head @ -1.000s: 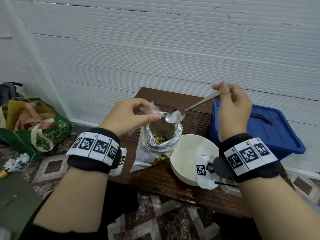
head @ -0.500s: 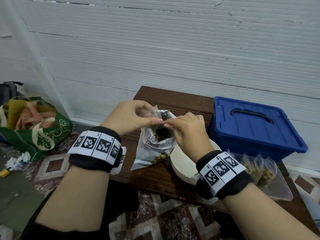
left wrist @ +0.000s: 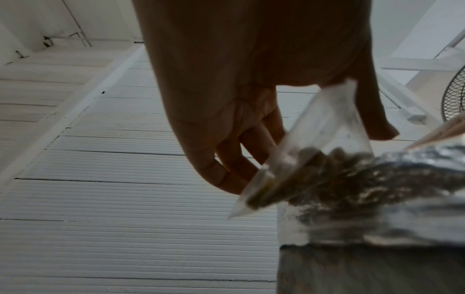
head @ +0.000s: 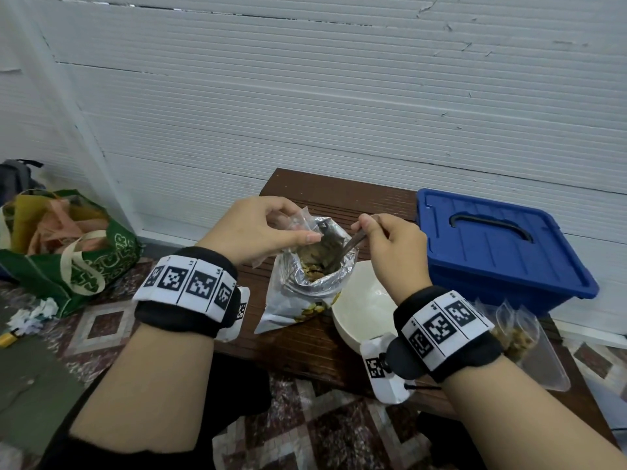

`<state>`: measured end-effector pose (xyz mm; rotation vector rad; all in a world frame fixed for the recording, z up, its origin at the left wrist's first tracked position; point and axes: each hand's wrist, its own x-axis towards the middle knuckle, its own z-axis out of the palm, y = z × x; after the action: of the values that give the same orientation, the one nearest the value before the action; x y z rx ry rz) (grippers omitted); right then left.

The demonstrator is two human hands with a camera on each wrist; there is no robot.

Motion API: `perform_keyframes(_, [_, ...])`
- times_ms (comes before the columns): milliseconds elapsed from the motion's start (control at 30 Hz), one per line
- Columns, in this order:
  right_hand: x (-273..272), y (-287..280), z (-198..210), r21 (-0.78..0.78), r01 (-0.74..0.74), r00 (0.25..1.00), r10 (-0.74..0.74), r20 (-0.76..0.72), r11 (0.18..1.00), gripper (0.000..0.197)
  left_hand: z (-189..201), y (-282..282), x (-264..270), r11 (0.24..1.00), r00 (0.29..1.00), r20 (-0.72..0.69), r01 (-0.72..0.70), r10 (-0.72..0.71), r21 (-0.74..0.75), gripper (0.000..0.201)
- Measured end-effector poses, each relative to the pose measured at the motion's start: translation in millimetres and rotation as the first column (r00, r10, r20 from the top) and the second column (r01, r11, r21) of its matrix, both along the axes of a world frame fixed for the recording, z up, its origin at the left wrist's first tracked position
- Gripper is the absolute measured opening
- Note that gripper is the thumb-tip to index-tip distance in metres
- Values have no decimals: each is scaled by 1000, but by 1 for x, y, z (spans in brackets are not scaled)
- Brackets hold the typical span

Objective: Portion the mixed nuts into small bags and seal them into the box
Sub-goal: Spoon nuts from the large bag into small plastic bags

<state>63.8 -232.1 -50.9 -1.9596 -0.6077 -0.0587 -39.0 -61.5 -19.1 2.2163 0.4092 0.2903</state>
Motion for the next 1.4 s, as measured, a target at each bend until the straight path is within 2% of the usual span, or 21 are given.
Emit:
perform_keyframes(167, [6,-2,0,64,144,982,-134,-130,988,29,-1,2,-1,1000,1000,-2,-1,1,-31,50])
perform_keyframes(233, [7,-3,2,76,171,976,-158,-150,982,29,-1,2,-1,999,1000,11,-3,3,-38,46])
perform_keyframes(400, [12,-4,9,51,242,965,-235,-117,969,30,1,3,-1,998,995,85,-53,56,-42,26])
perform_keyframes(667, [28,-14,32,94,318,946,-309,-92,944,31,5,11,-7,999,999,24,-33,33,8,34])
perform_keyframes(767, [33,-17,45,140,326,945,-318,-81,935,30,7,8,-7,1000,1000,1,-10,10,27,31])
perform_keyframes(867, [37,-17,53,180,318,948,-310,-75,931,29,6,3,-6,999,1000,-8,8,-8,39,30])
perform_keyframes(1167, [28,-2,49,165,227,973,-216,-79,960,30,-2,-8,5,997,1000,9,14,-15,72,40])
perform_keyframes(1300, [21,5,44,249,148,988,-134,-72,957,29,-4,-11,8,999,999,35,1,-3,40,37])
perform_keyframes(1400, [16,5,44,360,24,1000,-14,-28,933,25,-4,-12,9,999,999,48,-18,16,33,35])
